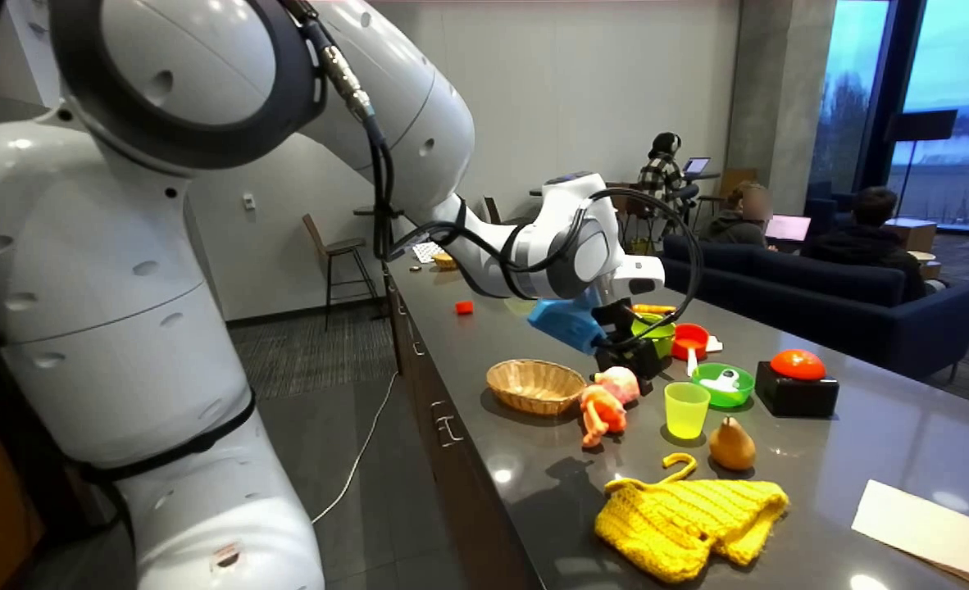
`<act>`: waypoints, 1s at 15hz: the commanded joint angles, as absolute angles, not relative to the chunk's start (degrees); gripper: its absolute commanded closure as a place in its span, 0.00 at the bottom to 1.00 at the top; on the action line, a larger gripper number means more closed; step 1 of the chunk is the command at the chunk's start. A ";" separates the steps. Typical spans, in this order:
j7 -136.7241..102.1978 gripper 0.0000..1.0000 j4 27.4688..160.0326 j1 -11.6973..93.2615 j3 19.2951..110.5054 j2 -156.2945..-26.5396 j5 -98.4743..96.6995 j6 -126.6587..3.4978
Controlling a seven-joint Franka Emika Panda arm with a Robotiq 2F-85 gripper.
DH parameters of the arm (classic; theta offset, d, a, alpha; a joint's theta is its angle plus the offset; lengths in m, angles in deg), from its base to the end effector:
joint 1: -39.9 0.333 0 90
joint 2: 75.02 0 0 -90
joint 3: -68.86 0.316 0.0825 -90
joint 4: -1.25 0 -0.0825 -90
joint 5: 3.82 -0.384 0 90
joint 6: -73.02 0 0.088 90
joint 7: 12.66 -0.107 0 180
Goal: Put the pear inside the basket
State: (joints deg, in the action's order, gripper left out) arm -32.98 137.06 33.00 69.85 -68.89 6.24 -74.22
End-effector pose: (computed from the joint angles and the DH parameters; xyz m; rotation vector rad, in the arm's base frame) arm 0.5101 -0.0499 0.3986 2.9842 -0.4885 0.4848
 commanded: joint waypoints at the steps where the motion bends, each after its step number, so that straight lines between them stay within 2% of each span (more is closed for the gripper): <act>1: -35.37 0.00 132.52 33.14 68.60 -73.19 7.90 -75.28; 15: -44.03 0.00 121.55 35.56 62.61 -83.75 12.33 -74.11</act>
